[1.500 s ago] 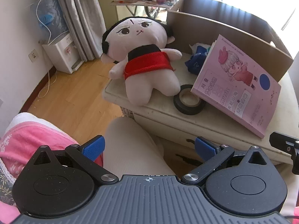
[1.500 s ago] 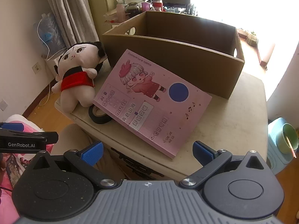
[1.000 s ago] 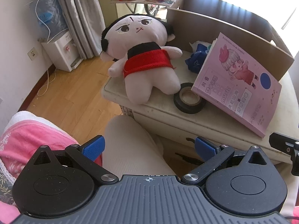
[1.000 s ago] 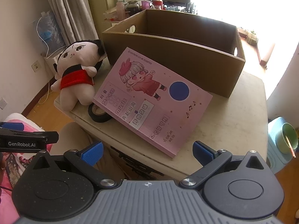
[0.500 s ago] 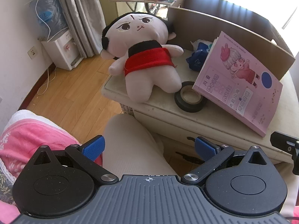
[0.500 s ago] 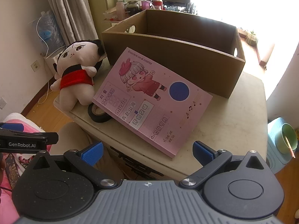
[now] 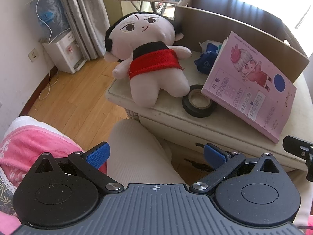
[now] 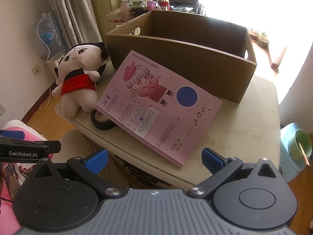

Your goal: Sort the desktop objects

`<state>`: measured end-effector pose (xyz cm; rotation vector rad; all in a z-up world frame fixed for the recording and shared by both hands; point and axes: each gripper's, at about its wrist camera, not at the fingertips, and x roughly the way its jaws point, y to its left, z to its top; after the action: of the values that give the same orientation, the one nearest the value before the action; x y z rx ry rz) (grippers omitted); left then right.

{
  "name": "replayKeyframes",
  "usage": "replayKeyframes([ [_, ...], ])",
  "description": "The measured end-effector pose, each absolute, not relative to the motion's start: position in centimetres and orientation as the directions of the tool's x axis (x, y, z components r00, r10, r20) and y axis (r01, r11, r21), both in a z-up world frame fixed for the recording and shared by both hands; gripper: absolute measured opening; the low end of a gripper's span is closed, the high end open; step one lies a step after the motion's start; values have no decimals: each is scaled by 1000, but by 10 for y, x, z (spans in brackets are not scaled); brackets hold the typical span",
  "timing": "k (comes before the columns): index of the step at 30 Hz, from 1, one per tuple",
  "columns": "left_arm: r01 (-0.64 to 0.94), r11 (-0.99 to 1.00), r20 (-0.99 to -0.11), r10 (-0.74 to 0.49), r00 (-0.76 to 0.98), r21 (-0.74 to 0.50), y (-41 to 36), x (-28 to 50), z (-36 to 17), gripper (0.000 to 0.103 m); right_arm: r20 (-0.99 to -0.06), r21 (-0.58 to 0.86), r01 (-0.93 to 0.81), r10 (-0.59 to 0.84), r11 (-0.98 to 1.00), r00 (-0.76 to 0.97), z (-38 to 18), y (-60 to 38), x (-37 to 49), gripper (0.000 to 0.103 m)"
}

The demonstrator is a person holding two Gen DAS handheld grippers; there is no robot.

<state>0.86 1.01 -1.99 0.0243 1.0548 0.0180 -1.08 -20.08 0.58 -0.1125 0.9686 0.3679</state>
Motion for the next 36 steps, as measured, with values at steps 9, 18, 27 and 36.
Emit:
replayKeyframes([
  [9, 73, 997, -801, -59, 596, -19, 4, 18, -8, 103, -679, 66, -296, 260, 953, 687, 25, -231, -10, 103],
  [18, 229, 963, -647, -267, 714, -144, -12, 36, -3, 103, -689, 384, -136, 381, 913, 617, -11, -298, 18, 103],
  [27, 380, 924, -722, -298, 624, -53, -58, 77, -28, 103, -747, 528, -42, 488, 848, 451, -72, -307, 41, 81],
  [36, 424, 904, -794, -299, 530, -58, -76, 109, -54, 103, -721, 615, -8, 566, 789, 401, -95, -300, 57, 57],
])
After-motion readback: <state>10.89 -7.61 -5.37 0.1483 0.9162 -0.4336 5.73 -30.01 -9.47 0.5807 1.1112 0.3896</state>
